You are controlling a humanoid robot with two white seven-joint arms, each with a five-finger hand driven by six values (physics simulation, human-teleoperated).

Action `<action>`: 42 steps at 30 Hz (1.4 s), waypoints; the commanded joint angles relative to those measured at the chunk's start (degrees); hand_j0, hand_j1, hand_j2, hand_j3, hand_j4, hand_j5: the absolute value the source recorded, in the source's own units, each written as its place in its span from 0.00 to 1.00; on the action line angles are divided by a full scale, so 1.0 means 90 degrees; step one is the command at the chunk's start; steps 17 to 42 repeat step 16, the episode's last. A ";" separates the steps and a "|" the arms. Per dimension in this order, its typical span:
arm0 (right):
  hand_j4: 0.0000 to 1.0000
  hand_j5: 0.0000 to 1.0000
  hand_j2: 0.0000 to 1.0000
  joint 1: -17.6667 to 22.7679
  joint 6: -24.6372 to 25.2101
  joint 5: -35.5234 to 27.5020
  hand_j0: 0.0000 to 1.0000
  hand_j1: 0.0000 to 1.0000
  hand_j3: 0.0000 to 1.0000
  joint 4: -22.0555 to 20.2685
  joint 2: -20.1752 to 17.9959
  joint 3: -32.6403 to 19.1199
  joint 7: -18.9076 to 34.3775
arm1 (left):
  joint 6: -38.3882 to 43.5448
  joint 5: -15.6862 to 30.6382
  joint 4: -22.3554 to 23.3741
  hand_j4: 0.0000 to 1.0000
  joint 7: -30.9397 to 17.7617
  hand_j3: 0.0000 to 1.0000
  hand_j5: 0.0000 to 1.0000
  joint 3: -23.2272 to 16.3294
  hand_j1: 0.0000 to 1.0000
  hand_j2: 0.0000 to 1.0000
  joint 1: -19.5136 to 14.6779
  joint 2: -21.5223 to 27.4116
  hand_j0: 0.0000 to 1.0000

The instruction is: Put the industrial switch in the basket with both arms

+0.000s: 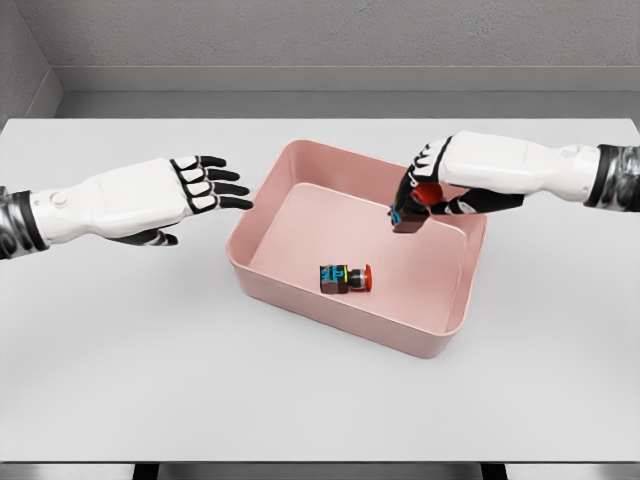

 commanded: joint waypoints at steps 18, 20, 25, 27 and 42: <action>1.00 1.00 1.00 0.0029 0.0018 -0.0095 1.00 1.00 1.00 0.0476 -0.0684 -0.0530 -0.0075 | 0.0002 0.0018 0.0060 1.00 -0.0002 1.00 1.00 -0.0023 1.00 1.00 -0.0010 -0.0044 1.00; 1.00 1.00 1.00 0.0029 0.0018 -0.0095 1.00 1.00 1.00 0.0476 -0.0684 -0.0530 -0.0075 | 0.0002 0.0018 0.0060 1.00 -0.0002 1.00 1.00 -0.0023 1.00 1.00 -0.0010 -0.0044 1.00; 1.00 1.00 1.00 0.0029 0.0018 -0.0095 1.00 1.00 1.00 0.0476 -0.0684 -0.0530 -0.0075 | 0.0002 0.0018 0.0060 1.00 -0.0002 1.00 1.00 -0.0023 1.00 1.00 -0.0010 -0.0044 1.00; 1.00 1.00 1.00 0.0029 0.0018 -0.0095 1.00 1.00 1.00 0.0476 -0.0684 -0.0530 -0.0075 | 0.0002 0.0018 0.0060 1.00 -0.0002 1.00 1.00 -0.0023 1.00 1.00 -0.0010 -0.0044 1.00; 1.00 1.00 1.00 0.0029 0.0018 -0.0095 1.00 1.00 1.00 0.0476 -0.0684 -0.0530 -0.0075 | 0.0002 0.0018 0.0060 1.00 -0.0002 1.00 1.00 -0.0023 1.00 1.00 -0.0010 -0.0044 1.00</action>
